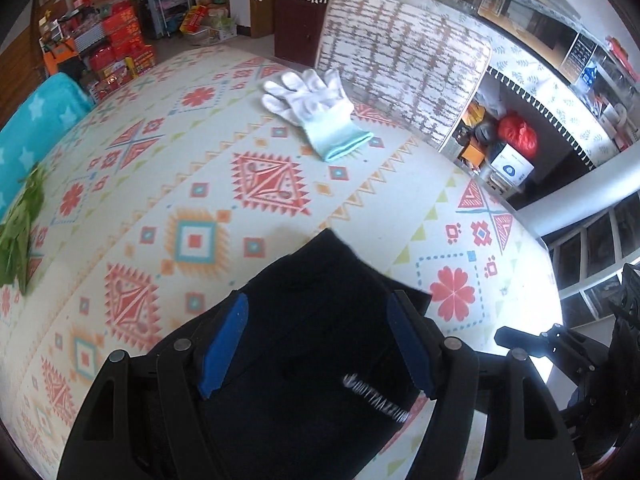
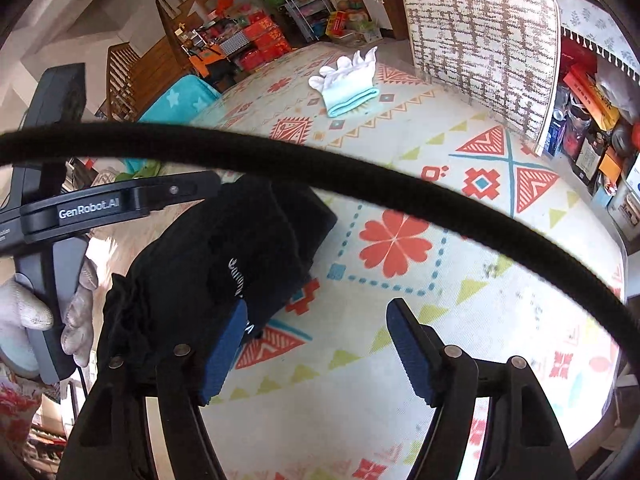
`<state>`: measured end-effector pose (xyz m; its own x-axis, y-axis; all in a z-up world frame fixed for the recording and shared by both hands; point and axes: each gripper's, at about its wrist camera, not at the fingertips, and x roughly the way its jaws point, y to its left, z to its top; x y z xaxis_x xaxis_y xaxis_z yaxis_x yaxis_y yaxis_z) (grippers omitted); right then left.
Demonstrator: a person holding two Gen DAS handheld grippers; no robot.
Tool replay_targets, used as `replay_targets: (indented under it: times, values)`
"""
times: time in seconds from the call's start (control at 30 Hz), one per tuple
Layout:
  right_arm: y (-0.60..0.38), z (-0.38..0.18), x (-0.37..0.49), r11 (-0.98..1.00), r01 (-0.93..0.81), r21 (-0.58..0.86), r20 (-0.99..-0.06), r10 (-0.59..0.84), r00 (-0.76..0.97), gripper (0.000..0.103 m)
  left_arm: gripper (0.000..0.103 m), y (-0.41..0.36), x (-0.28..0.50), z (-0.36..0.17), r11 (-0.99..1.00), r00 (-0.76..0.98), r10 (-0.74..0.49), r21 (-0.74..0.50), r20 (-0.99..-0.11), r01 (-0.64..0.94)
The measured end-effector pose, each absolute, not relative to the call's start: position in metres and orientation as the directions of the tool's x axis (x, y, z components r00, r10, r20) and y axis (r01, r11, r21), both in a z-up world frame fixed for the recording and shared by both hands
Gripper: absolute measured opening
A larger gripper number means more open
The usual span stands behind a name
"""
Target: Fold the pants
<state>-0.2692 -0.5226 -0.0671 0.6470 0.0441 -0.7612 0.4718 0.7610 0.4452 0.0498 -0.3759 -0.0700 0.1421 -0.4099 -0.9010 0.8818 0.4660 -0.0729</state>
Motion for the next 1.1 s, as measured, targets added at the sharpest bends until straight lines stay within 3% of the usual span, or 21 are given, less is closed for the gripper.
replay_targets:
  times: [0.3,0.67,0.9,1.1]
  values:
    - [-0.546,-0.075,-0.258,0.765,0.443,0.468,-0.749,0.077,0.658,0.079,0.071,-0.411,0.049,-0.083,0.453,0.145,-0.374,-0.044,-0.916,0.891]
    - [-0.558,-0.089,-0.238,0.761,0.403,0.509,-0.729,0.133,0.671,0.081,0.071,-0.421,0.092,-0.1,0.51,0.024,-0.398,-0.199,-0.917,0.837]
    - [-0.55,-0.093,-0.222,0.752,0.367,0.547,-0.708,0.183,0.682,0.081,0.071,-0.424,0.092,-0.114,0.502,-0.033,-0.389,-0.242,-0.921,0.83]
    - [-0.543,-0.095,-0.211,0.755,0.342,0.56,-0.698,0.206,0.686,0.081,0.073,-0.428,0.081,-0.12,0.46,-0.027,-0.361,-0.203,-0.932,0.864]
